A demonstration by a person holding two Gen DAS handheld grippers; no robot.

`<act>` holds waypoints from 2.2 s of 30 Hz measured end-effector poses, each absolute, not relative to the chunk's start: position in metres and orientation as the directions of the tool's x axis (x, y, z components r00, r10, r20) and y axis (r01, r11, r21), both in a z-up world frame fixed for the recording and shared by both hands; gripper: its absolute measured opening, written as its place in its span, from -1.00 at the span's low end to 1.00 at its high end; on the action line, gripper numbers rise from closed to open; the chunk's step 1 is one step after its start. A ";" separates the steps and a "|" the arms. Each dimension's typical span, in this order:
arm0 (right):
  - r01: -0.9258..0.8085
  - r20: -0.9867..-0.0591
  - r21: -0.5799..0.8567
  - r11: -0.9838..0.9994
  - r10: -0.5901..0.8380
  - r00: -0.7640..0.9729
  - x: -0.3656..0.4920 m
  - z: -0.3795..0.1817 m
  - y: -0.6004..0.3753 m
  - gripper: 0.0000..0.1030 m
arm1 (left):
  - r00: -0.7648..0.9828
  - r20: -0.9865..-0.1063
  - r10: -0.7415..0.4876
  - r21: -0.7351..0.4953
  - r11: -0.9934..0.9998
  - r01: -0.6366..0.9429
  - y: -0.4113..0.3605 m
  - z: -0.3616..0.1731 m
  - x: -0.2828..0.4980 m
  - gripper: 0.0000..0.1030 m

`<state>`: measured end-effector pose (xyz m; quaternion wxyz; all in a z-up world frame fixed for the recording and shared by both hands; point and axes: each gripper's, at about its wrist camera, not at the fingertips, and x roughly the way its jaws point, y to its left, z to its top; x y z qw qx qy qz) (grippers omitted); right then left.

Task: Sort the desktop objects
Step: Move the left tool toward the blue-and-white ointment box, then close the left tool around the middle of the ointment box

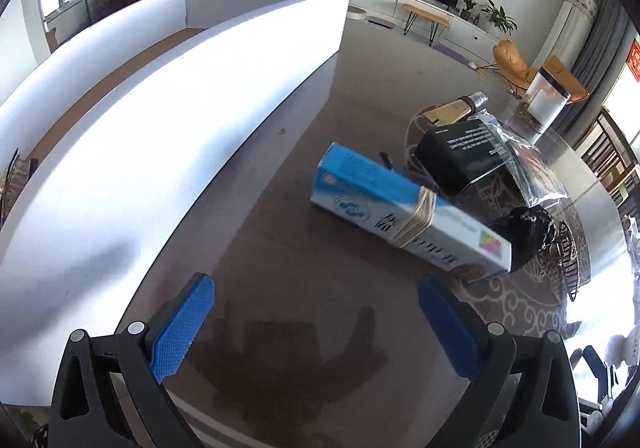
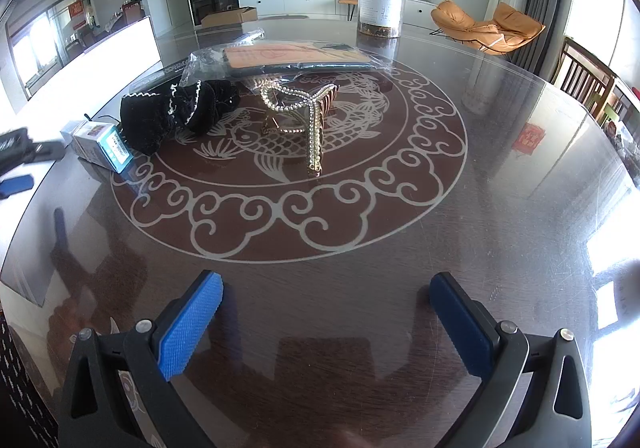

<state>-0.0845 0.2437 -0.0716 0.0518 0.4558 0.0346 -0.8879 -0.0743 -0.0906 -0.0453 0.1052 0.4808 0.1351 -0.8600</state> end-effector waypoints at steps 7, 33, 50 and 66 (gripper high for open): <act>0.123 -0.813 -0.014 -0.992 -0.060 -0.579 -0.084 -0.071 0.245 1.00 | -0.570 -0.821 0.019 -0.247 -0.913 0.325 -0.082 -0.022 -0.096 1.00; 0.123 -0.813 -0.014 -0.992 -0.060 -0.579 -0.084 -0.071 0.244 1.00 | -0.476 -0.879 0.009 -0.276 -0.825 0.493 -0.105 -0.056 -0.078 1.00; 0.123 -0.813 -0.014 -0.992 -0.060 -0.579 -0.084 -0.071 0.245 1.00 | -0.364 -0.907 -0.212 -0.096 -0.738 0.668 -0.070 -0.060 -0.108 1.00; 0.122 -0.813 -0.014 -0.992 -0.060 -0.579 -0.084 -0.071 0.244 1.00 | -0.375 -0.907 -0.191 0.005 -0.896 0.445 -0.083 -0.077 -0.092 1.00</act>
